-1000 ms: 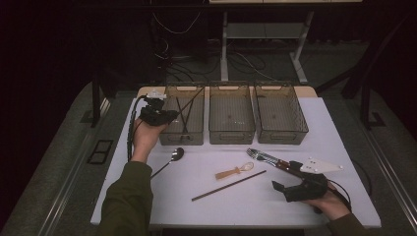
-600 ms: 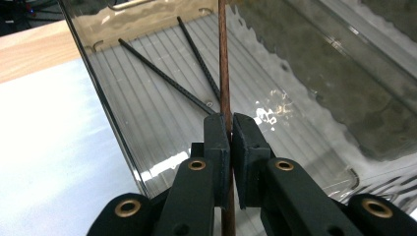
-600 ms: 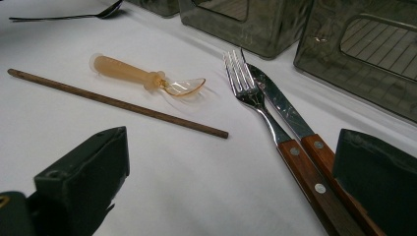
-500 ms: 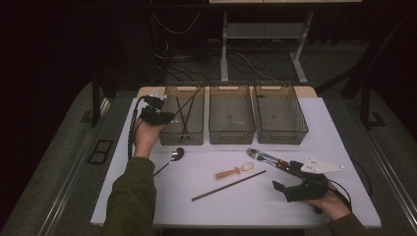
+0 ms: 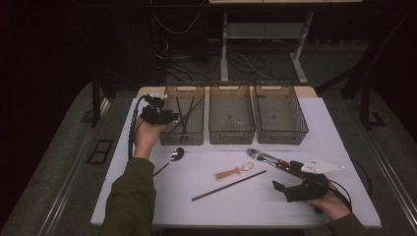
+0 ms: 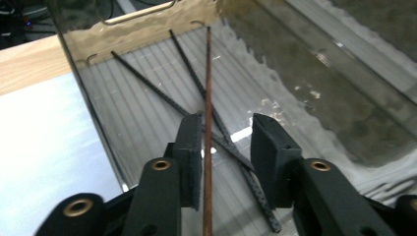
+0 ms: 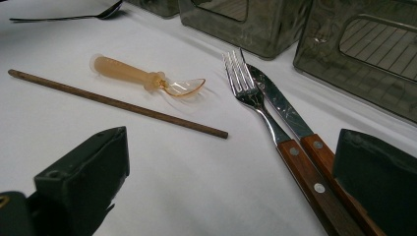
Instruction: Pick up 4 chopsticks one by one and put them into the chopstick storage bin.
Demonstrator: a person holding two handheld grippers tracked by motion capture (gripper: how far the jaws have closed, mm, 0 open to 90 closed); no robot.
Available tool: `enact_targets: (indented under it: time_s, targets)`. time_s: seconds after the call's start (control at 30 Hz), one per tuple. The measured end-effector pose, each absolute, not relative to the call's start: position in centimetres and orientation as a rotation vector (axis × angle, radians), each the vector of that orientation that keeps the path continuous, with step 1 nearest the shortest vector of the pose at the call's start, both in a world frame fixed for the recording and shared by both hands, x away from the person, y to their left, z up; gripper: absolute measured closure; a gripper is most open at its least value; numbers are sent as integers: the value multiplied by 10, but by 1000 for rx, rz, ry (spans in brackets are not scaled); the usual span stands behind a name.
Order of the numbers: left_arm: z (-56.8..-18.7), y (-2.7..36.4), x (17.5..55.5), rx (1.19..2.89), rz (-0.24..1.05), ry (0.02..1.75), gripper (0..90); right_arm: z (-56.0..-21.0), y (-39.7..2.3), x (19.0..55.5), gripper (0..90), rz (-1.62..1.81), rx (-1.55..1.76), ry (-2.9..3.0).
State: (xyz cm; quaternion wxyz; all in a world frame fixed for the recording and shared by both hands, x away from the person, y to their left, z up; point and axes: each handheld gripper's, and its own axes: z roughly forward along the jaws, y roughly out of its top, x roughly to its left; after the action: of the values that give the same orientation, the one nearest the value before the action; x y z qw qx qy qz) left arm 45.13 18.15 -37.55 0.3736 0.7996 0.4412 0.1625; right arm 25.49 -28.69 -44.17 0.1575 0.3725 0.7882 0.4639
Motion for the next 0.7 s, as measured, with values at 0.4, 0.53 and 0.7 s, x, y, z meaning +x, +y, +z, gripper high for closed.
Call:
enact_targets:
  time_s: [0.4,0.53,0.7]
  targets:
    - [-368,181,427,2006,332,970,427,-442,-287,255,11,1324,1067,2254]
    - [-364,173,414,2012,329,911,379,-442,-287,255,11,1323,1069,2253]
    - [-361,161,394,2028,299,840,341,-442,-287,255,11,1321,1069,2252]
